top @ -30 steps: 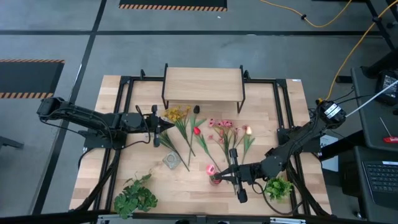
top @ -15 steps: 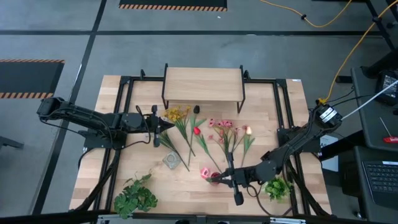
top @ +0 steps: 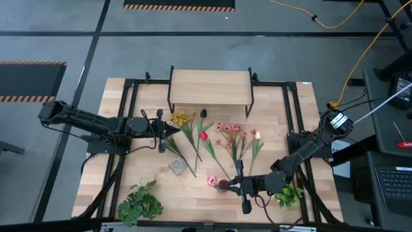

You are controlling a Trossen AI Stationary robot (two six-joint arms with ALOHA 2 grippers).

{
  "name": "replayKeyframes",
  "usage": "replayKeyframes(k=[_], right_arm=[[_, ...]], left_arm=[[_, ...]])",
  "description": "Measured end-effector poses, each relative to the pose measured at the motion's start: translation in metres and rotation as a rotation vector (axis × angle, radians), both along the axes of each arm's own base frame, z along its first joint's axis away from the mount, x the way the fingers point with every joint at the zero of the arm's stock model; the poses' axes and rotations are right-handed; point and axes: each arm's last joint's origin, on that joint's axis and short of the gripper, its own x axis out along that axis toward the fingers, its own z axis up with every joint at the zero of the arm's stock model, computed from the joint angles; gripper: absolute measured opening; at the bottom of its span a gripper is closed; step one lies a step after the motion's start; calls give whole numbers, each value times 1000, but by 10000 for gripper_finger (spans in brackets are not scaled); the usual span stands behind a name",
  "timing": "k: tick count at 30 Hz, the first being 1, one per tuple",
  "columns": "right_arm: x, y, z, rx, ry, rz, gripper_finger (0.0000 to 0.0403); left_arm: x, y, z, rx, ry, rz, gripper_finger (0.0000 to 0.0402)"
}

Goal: Pick and place flowers into a vace then onto a shelf
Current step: Put the pink tulip into the red vase

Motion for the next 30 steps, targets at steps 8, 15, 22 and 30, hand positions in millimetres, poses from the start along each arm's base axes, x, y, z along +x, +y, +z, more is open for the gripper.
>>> replayKeyframes(k=[8,15,22,30], right_arm=[[0,-1,-5,14,43,-20,0],[-1,-2,-8,-4,63,-79,0],[2,1,-21,-8,93,-82,0],[3,1,-22,-13,97,-82,15]], left_arm=[[0,0,0,0,5,0,4],[0,0,0,0,5,0,4],[0,0,0,1,5,0,4],[0,0,0,1,5,0,4]])
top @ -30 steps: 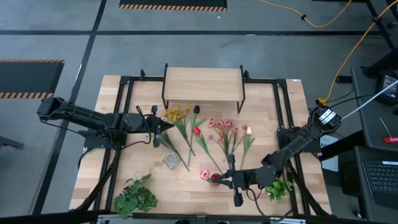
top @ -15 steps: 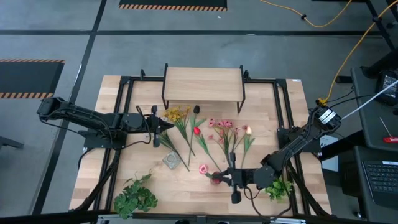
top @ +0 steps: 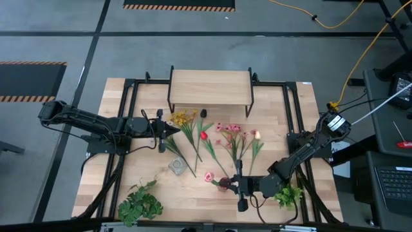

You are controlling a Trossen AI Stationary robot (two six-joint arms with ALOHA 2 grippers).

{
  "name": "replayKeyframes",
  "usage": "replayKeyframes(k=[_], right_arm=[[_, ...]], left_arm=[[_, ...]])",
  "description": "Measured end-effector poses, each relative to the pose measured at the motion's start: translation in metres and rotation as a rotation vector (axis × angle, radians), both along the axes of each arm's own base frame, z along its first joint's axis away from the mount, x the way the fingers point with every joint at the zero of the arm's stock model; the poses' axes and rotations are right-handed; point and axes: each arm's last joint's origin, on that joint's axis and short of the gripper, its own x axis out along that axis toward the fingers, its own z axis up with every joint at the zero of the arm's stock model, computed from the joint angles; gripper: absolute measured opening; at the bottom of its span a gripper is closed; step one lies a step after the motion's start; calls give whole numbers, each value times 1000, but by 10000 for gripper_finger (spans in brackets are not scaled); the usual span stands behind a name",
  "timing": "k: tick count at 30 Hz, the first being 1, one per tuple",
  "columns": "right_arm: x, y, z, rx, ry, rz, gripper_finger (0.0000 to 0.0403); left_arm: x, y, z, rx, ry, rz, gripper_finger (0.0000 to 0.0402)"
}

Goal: Pick and place flowers into a vace then onto a shelf
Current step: Put the pink tulip into the red vase

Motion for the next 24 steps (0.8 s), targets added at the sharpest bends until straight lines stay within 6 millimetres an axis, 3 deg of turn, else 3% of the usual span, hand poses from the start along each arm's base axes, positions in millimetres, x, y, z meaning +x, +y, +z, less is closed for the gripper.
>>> replayKeyframes(k=[24], right_arm=[[3,2,0,-49,84,-6,86]], left_arm=[[0,0,0,0,0,0,4]])
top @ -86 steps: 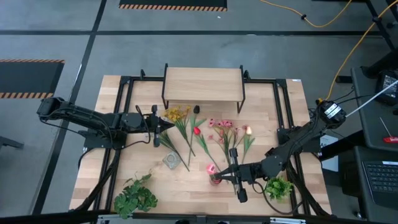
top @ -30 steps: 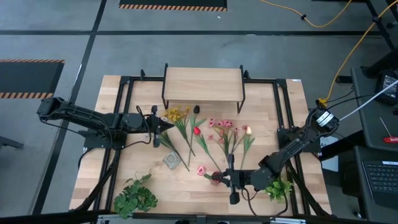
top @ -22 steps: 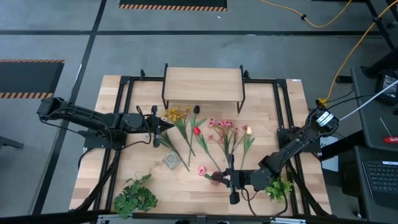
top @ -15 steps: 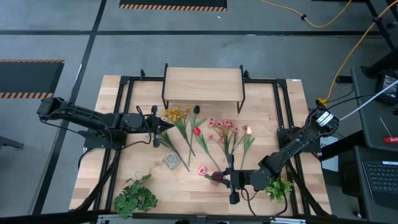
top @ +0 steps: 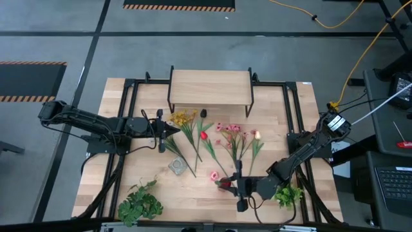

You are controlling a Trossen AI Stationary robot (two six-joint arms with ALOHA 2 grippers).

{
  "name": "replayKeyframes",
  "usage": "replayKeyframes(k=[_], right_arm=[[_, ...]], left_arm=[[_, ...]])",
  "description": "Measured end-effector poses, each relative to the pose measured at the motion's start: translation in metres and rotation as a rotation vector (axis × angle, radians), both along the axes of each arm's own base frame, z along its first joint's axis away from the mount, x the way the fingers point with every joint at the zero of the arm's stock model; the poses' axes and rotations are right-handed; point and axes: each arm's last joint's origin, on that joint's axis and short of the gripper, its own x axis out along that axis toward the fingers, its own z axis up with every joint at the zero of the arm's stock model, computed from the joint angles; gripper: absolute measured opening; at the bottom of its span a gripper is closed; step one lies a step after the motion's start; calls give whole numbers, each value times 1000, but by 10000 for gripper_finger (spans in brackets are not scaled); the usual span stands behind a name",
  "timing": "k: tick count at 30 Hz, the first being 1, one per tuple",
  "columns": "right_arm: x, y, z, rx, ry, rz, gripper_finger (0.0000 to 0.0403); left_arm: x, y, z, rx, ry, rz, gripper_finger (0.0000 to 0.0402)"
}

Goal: Pick and place flowers into a vace then onto a shelf
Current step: Put the pink tulip into the red vase

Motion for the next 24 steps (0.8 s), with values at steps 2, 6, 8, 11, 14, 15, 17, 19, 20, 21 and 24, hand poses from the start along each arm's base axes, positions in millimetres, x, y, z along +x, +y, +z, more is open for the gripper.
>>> replayKeyframes(k=[2,6,8,11,14,15,17,19,20,21,24], right_arm=[[2,1,2,-19,24,0,88],[5,5,11,-26,98,-18,88],[6,5,14,-20,157,-37,88],[7,6,20,-9,235,-55,88],[9,10,30,7,270,-11,88],[9,11,33,10,279,3,88],[9,11,36,1,303,13,88],[8,10,37,-16,329,9,88],[8,9,37,-18,338,3,88],[9,8,37,-11,343,-6,88],[11,3,36,3,362,-36,88]], left_arm=[[0,0,0,0,0,0,4],[0,0,0,0,0,0,4],[0,0,0,0,0,0,4],[0,0,0,0,0,0,4],[0,0,0,0,0,0,4],[0,0,0,0,0,-1,4],[0,0,0,0,0,0,4],[0,0,0,0,0,-1,4],[0,0,0,0,0,-1,4],[0,0,0,0,0,0,4],[0,0,0,0,0,-1,4]])
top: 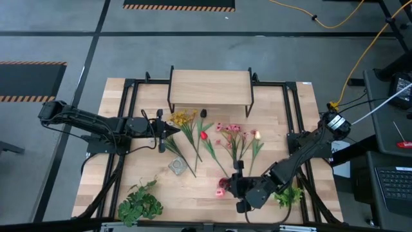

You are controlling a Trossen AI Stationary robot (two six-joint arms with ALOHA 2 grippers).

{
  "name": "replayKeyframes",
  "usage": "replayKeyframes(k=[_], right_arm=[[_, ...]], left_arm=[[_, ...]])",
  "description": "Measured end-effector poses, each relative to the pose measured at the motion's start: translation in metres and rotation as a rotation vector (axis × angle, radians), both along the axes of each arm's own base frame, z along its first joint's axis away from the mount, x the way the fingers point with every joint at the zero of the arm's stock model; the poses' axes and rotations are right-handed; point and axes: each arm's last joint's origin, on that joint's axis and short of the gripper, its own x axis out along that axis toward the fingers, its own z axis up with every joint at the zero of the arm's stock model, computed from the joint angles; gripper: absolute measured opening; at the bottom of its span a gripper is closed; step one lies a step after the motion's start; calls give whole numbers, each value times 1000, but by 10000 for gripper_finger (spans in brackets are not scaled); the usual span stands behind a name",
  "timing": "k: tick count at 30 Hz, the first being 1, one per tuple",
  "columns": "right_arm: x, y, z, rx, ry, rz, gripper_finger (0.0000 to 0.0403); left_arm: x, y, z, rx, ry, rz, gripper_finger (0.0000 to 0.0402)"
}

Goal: Pick and place flowers into a vace then onto a shelf
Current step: Put the pink tulip into the red vase

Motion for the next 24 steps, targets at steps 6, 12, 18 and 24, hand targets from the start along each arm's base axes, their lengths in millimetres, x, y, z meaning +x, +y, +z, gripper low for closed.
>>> replayKeyframes(k=[6,12,18,24], right_arm=[[5,-8,-1,-12,11,-23,88],[7,-13,-1,34,63,25,88],[-2,-24,15,52,73,5,88],[-11,-29,29,101,80,49,88]], left_arm=[[0,0,0,0,0,0,4],[-1,-1,-2,-9,25,-34,4],[-1,-2,-4,-14,42,-54,4],[-1,-2,-4,-14,47,-55,4]])
